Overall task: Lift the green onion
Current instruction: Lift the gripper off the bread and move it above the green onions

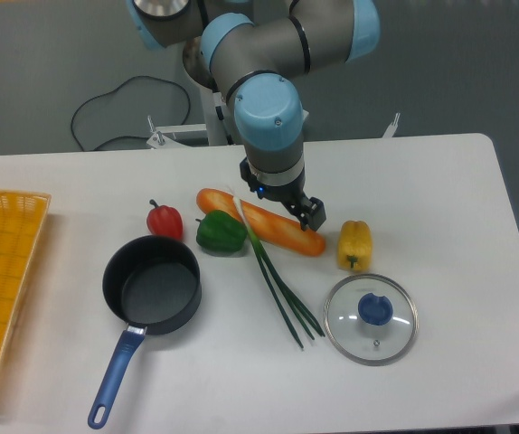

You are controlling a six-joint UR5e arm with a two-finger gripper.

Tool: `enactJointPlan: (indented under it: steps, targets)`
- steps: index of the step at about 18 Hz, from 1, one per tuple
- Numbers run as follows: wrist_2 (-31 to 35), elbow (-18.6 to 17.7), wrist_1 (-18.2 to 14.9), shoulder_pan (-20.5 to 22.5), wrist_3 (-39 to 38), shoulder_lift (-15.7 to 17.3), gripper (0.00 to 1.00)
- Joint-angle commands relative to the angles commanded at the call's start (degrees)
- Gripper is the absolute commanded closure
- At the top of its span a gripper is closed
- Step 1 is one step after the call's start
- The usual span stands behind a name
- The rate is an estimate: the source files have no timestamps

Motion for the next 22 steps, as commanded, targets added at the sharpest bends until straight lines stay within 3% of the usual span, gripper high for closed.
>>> enactJointPlan:
  steps: [4,10,18,22]
  targets:
    - [-4.8,-0.2,2.0,0.9,-2.1,-0.1,0.0]
    - [-4.7,-2.5,2.4,0.4,-6.9,0.2,0.0]
    - [-4.6,-3.1,2.0,0.2,-11.9,-0.4,0.0]
    - [-4.9,-3.3,2.1,0.4,-18.1,-1.4,0.0]
